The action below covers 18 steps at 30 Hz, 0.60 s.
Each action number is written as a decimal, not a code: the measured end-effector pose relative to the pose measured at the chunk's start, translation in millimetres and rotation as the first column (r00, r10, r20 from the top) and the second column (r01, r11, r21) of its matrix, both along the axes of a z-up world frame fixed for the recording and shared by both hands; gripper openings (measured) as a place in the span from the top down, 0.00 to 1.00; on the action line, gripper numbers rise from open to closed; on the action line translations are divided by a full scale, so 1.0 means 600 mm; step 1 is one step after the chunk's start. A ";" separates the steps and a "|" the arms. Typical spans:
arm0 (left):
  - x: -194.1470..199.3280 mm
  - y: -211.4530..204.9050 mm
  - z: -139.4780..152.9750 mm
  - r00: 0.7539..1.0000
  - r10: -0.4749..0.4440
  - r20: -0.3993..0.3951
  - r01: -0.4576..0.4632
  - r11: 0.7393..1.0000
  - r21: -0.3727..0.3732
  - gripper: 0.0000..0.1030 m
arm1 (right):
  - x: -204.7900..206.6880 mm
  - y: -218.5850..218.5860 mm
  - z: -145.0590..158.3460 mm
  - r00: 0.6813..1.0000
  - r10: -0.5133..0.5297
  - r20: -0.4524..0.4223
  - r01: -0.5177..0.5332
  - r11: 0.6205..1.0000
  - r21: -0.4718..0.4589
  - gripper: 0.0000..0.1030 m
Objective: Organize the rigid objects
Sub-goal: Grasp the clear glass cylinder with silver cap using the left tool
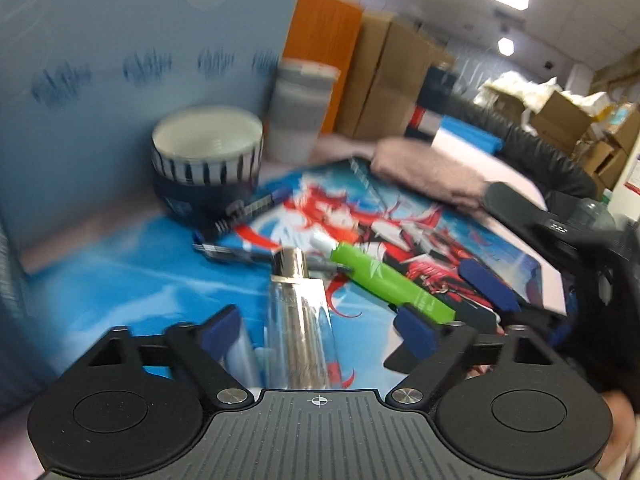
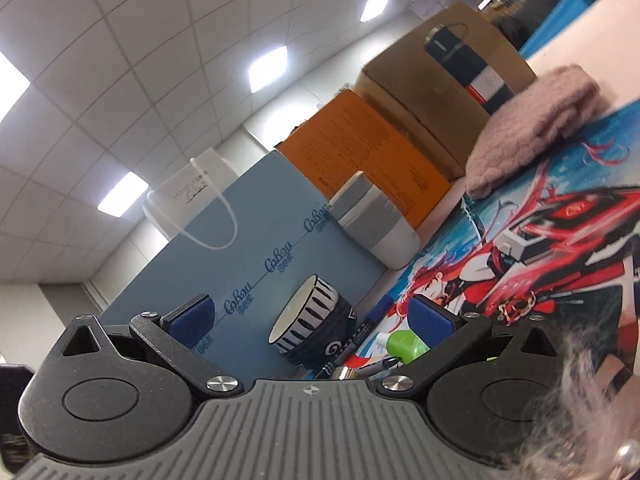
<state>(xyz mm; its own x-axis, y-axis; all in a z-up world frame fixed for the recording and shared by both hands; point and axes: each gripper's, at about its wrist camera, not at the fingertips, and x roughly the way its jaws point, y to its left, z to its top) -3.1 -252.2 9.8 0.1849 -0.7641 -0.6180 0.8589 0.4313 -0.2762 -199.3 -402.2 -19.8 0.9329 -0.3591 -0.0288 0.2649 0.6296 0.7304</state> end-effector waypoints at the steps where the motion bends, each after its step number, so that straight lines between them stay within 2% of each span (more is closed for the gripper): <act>1: 0.004 -0.015 -0.003 1.000 -0.007 -0.002 0.007 1.000 0.020 0.34 | 0.000 -0.005 -0.003 1.000 0.006 0.003 -0.006 1.000 0.023 0.00; 4: 0.009 -0.048 -0.011 1.000 -0.012 0.022 0.010 0.996 0.091 0.42 | -0.001 -0.011 -0.009 1.000 0.021 0.003 -0.021 0.998 0.062 0.00; 7: 0.016 -0.067 -0.017 0.999 -0.011 0.047 0.004 0.989 0.146 0.55 | -0.002 -0.012 -0.010 1.000 0.031 0.007 -0.031 0.997 0.073 0.00; 8: 0.019 -0.068 -0.019 0.999 -0.004 0.051 -0.004 0.988 0.154 0.62 | -0.002 -0.012 -0.010 0.999 0.031 0.007 -0.032 0.997 0.076 0.00; 12: 0.029 -0.066 -0.022 0.999 -0.010 0.034 0.005 0.990 0.142 0.62 | -0.004 -0.014 -0.013 0.999 0.035 0.010 -0.036 0.995 0.093 0.00; 18: 0.019 -0.089 -0.035 0.997 -0.012 0.075 -0.003 0.980 0.199 0.61 | -0.003 -0.013 -0.013 0.999 0.033 0.002 -0.033 0.995 0.096 0.00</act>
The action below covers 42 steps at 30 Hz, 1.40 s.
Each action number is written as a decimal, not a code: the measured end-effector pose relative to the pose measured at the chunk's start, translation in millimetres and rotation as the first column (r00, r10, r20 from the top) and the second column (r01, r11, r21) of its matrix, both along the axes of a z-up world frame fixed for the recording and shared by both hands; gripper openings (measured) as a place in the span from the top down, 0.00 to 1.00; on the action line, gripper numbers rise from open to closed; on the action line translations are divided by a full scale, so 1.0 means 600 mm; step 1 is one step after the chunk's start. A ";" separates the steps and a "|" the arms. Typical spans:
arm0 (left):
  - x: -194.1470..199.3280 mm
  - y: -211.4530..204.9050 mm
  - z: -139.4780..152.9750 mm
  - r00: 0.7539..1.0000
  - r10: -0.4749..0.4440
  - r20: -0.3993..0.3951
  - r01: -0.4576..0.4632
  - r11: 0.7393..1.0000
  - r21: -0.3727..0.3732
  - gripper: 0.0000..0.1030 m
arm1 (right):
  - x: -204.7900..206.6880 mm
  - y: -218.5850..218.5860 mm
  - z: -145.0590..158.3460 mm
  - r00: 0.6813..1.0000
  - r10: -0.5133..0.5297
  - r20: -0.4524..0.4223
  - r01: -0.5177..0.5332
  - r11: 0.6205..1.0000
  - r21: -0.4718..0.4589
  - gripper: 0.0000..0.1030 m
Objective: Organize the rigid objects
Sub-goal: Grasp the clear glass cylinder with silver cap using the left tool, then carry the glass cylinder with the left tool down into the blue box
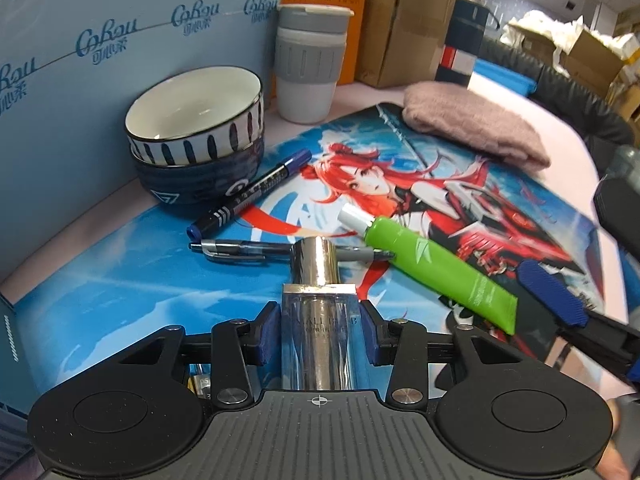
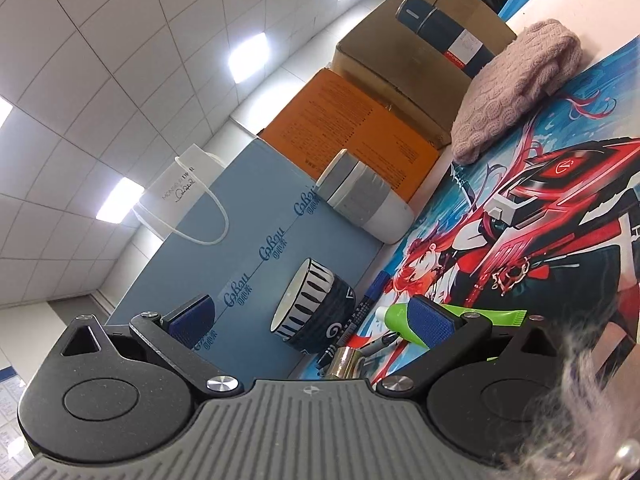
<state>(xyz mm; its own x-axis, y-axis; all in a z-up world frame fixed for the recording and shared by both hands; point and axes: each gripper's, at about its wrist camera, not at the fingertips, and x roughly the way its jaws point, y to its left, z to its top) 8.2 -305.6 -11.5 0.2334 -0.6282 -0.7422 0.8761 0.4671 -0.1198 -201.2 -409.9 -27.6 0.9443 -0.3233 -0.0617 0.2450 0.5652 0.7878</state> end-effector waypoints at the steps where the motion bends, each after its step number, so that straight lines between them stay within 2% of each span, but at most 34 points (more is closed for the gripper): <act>1: -0.002 0.000 -0.001 1.000 -0.002 0.009 0.002 1.000 0.000 0.62 | 0.000 0.000 0.000 1.000 -0.003 -0.001 0.003 1.000 0.000 0.00; 10: -0.013 0.049 0.022 1.000 -0.005 0.001 0.005 0.994 -0.112 0.66 | 0.000 0.000 -0.002 1.000 -0.008 -0.011 0.008 1.000 0.003 0.00; 17: -0.018 0.119 0.063 0.999 0.037 0.008 -0.034 0.967 -0.254 0.66 | 0.004 0.002 -0.001 1.000 0.013 -0.007 -0.014 1.000 -0.011 0.00; 20: -0.020 0.153 0.090 0.998 0.054 0.039 -0.040 0.952 -0.303 0.66 | 0.007 0.005 0.002 1.000 0.018 -0.011 -0.018 0.999 -0.030 0.00; 23: -0.025 0.194 0.126 0.989 0.046 0.144 0.004 0.946 -0.325 0.66 | 0.009 0.008 0.003 1.000 0.013 -0.024 -0.014 0.999 -0.044 0.00; 26: -0.019 0.238 0.158 0.955 0.072 0.287 0.011 0.961 -0.278 0.66 | 0.008 0.011 0.004 1.000 0.007 -0.028 -0.009 0.998 -0.055 0.00; 29: 0.002 0.281 0.181 0.904 0.137 0.404 -0.037 0.969 -0.246 0.66 | 0.011 0.016 0.007 1.000 0.009 -0.030 -0.011 0.997 -0.078 0.00; 30: 0.010 0.295 0.183 0.881 0.150 0.450 -0.046 0.971 -0.233 0.66 | 0.012 0.018 0.008 0.999 0.011 -0.032 -0.014 0.996 -0.087 0.00; 33: 0.045 0.322 0.169 0.802 0.163 0.575 -0.089 0.984 -0.155 0.66 | 0.014 0.022 0.010 0.999 0.018 -0.036 -0.022 0.994 -0.106 0.00; 35: 0.068 0.333 0.159 0.771 0.164 0.615 -0.121 0.986 -0.112 0.66 | 0.014 0.023 0.011 0.999 0.022 -0.035 -0.026 0.993 -0.112 0.00; 38: 0.088 0.345 0.144 0.719 0.126 0.683 -0.107 0.992 -0.070 0.66 | 0.015 0.024 0.011 0.999 0.025 -0.037 -0.030 0.992 -0.119 0.00; 40: 0.100 0.348 0.131 0.705 0.097 0.702 -0.088 0.995 -0.048 0.66 | 0.016 0.025 0.012 0.999 0.025 -0.041 -0.030 0.992 -0.122 0.00; 42: 0.113 0.346 0.116 0.709 0.078 0.701 -0.096 0.995 -0.013 0.66 | 0.017 0.024 0.011 0.999 0.024 -0.043 -0.029 0.992 -0.122 0.00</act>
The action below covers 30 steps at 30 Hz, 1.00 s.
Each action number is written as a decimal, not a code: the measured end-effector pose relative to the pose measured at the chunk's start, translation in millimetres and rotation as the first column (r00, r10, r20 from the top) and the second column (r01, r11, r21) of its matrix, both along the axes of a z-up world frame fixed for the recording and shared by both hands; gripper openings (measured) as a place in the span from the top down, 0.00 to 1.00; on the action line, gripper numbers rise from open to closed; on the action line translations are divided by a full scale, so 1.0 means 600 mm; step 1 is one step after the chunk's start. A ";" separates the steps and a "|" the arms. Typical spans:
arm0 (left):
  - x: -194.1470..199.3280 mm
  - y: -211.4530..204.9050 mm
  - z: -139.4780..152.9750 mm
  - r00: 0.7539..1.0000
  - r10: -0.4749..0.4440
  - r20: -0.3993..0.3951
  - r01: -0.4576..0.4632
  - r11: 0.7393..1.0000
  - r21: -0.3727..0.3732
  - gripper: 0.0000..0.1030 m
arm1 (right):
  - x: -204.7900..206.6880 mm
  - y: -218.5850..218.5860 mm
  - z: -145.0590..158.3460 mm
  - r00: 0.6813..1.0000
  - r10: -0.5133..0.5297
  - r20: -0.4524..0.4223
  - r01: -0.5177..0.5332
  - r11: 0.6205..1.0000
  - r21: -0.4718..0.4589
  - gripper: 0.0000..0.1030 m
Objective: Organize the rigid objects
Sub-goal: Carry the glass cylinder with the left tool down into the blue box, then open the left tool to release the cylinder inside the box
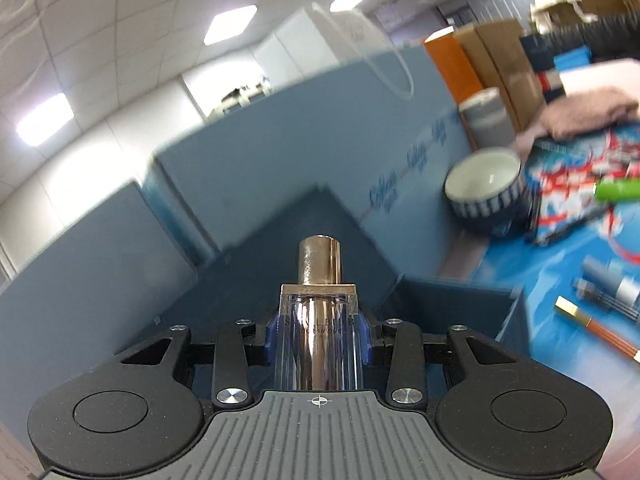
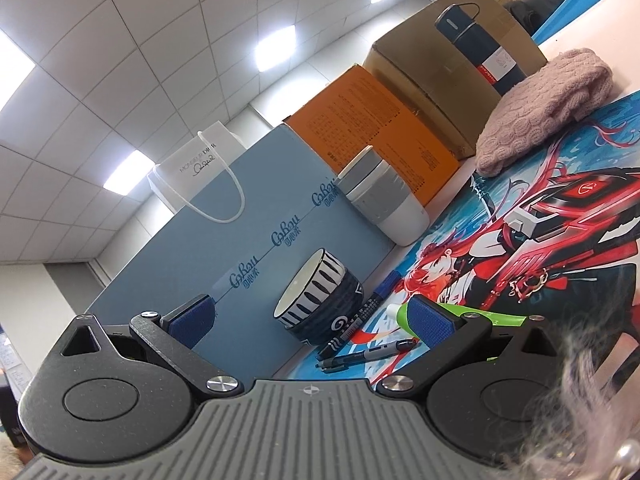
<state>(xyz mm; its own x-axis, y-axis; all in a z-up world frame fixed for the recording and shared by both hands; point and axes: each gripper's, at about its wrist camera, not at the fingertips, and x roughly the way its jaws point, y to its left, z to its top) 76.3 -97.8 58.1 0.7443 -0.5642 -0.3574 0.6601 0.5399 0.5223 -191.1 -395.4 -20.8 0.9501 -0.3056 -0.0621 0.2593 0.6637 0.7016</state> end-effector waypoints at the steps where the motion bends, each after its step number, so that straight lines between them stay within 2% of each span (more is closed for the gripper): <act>1: 0.004 -0.001 -0.006 1.000 -0.002 -0.007 0.002 1.000 0.018 0.66 | 0.000 0.000 0.000 1.000 0.000 -0.001 0.000 1.000 -0.001 0.00; 5: 0.014 -0.002 -0.018 0.999 -0.027 -0.046 0.030 0.997 0.066 0.66 | 0.001 0.001 0.000 1.000 0.003 -0.003 -0.003 1.000 -0.005 0.00; 10: 0.028 0.000 -0.020 0.987 -0.079 -0.141 0.094 0.990 0.104 0.66 | 0.004 0.001 0.000 1.000 0.010 -0.006 -0.010 1.000 -0.007 0.00; 12: 0.039 -0.003 -0.019 0.975 -0.093 -0.200 0.114 0.989 0.095 0.66 | 0.004 0.000 0.000 1.000 0.010 -0.007 -0.010 1.000 -0.005 0.00; 15: 0.062 -0.009 -0.018 0.947 -0.087 -0.309 0.115 0.991 0.072 0.66 | 0.003 -0.001 -0.001 1.000 0.008 -0.005 -0.008 1.000 0.001 0.00; 17: 0.082 -0.012 -0.020 0.918 -0.057 -0.393 0.082 0.995 0.048 0.64 | 0.003 -0.002 -0.001 1.000 0.009 -0.005 -0.009 1.000 0.006 0.00; 21: 0.102 -0.017 -0.019 0.846 -0.068 -0.529 0.065 0.998 -0.025 0.65 | 0.003 -0.003 -0.003 1.000 0.009 -0.007 -0.009 1.000 0.018 0.00; 23: 0.103 -0.030 -0.024 0.822 -0.070 -0.565 0.077 0.997 -0.012 0.65 | 0.004 -0.004 -0.003 1.000 0.009 -0.006 -0.009 1.000 0.023 0.00; 24: 0.103 -0.038 -0.030 0.814 -0.064 -0.578 0.083 0.997 0.006 0.66 | 0.004 -0.004 -0.003 1.000 0.009 -0.005 -0.009 1.000 0.024 0.00; 27: 0.106 -0.044 -0.035 0.795 -0.060 -0.603 0.064 0.998 -0.015 0.64 | 0.003 -0.005 -0.004 1.000 0.011 -0.004 -0.011 1.000 0.028 0.00; 30: 0.105 -0.048 -0.037 0.792 -0.045 -0.609 0.040 0.999 -0.022 0.63 | 0.003 -0.004 -0.003 1.000 0.011 -0.006 -0.011 0.999 0.030 0.00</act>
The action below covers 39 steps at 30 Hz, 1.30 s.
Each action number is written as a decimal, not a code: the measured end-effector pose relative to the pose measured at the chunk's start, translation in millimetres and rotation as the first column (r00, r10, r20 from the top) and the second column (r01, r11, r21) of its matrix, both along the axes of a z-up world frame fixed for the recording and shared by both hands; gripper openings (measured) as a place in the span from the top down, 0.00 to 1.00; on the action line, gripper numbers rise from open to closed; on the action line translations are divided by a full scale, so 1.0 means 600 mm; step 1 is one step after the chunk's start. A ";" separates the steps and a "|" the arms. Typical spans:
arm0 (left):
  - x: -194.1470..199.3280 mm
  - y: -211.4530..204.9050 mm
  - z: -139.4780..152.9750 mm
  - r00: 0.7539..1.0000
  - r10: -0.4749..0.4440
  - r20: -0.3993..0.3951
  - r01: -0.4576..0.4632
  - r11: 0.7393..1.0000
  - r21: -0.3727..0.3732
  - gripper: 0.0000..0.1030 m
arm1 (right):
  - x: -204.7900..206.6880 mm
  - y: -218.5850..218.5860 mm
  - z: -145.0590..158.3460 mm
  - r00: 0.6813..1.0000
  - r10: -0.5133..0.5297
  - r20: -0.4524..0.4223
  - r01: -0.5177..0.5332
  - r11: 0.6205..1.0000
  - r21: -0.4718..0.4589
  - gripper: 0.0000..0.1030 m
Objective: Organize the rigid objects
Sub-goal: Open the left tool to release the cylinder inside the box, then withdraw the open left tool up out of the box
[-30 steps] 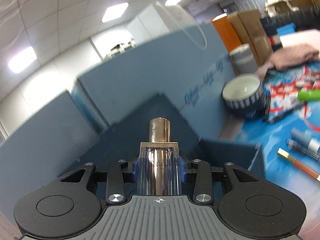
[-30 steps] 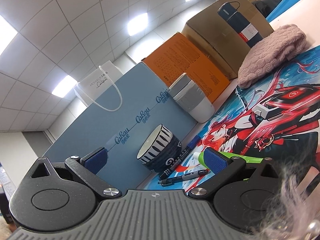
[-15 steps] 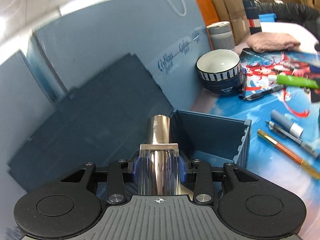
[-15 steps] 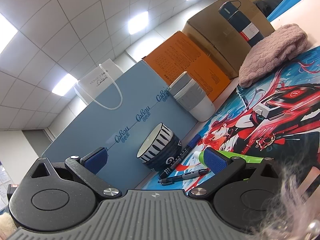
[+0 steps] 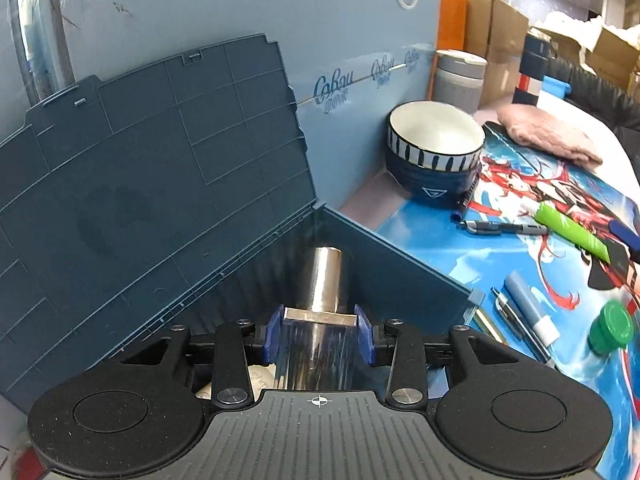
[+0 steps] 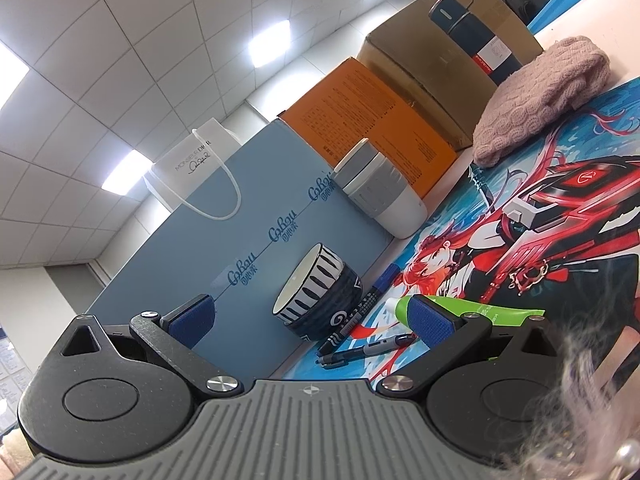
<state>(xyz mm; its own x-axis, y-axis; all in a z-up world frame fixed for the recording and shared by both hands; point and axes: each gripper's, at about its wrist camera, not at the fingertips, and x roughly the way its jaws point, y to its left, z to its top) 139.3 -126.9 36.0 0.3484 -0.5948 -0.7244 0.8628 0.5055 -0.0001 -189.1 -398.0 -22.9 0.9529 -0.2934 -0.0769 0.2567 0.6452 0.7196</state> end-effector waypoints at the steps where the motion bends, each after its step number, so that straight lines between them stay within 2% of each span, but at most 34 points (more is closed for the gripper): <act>1: 0.000 0.001 0.000 1.000 0.008 -0.006 -0.008 1.000 -0.002 0.63 | 0.001 0.000 0.000 1.000 0.001 -0.002 -0.001 1.000 0.002 0.00; 7: -0.014 0.004 0.004 0.999 0.028 0.022 -0.028 0.999 -0.019 0.63 | 0.001 -0.001 0.000 1.000 0.000 -0.005 0.000 1.000 0.008 0.00; 10: -0.026 0.000 0.009 0.995 0.073 0.071 -0.073 0.997 -0.004 0.60 | 0.002 0.000 0.000 1.000 -0.002 -0.009 0.003 1.000 0.007 0.00; 13: -0.039 0.005 0.018 0.986 0.128 0.106 -0.126 0.992 -0.025 0.59 | 0.001 -0.001 0.000 1.000 -0.007 -0.010 0.007 1.000 0.007 0.00; 17: -0.066 0.029 0.036 0.968 0.205 0.146 -0.191 0.976 -0.101 0.56 | 0.001 0.000 -0.001 1.000 -0.011 -0.019 0.012 1.000 0.003 0.00; 25: -0.153 0.067 0.061 0.946 0.267 0.182 -0.218 0.943 -0.251 0.54 | 0.017 0.018 0.011 0.997 0.023 -0.072 -0.029 0.997 -0.076 0.00; 27: -0.178 0.077 0.066 0.948 0.262 0.179 -0.200 0.932 -0.303 0.48 | 0.017 0.030 0.021 0.996 0.021 -0.082 -0.031 0.993 -0.113 0.00; 31: -0.215 0.094 0.065 0.950 0.259 0.174 -0.179 0.908 -0.378 0.45 | 0.014 0.056 0.042 0.996 0.042 -0.083 -0.054 0.987 -0.152 0.00; 35: -0.239 0.105 0.057 0.961 0.245 0.132 -0.170 0.893 -0.418 0.45 | 0.015 0.094 0.061 0.994 0.067 -0.090 -0.084 0.978 -0.192 0.00; 39: -0.262 0.115 0.046 0.962 0.243 0.124 -0.163 0.876 -0.454 0.42 | 0.016 0.135 0.074 0.991 0.071 -0.114 -0.098 0.962 -0.253 0.00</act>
<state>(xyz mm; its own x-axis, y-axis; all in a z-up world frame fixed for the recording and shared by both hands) -18.1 -57.7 63.3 0.5906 -0.7384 -0.3255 0.7479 0.6523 -0.1227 -179.8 -316.7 21.8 0.9660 -0.2348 -0.1081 0.2570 0.8278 0.4986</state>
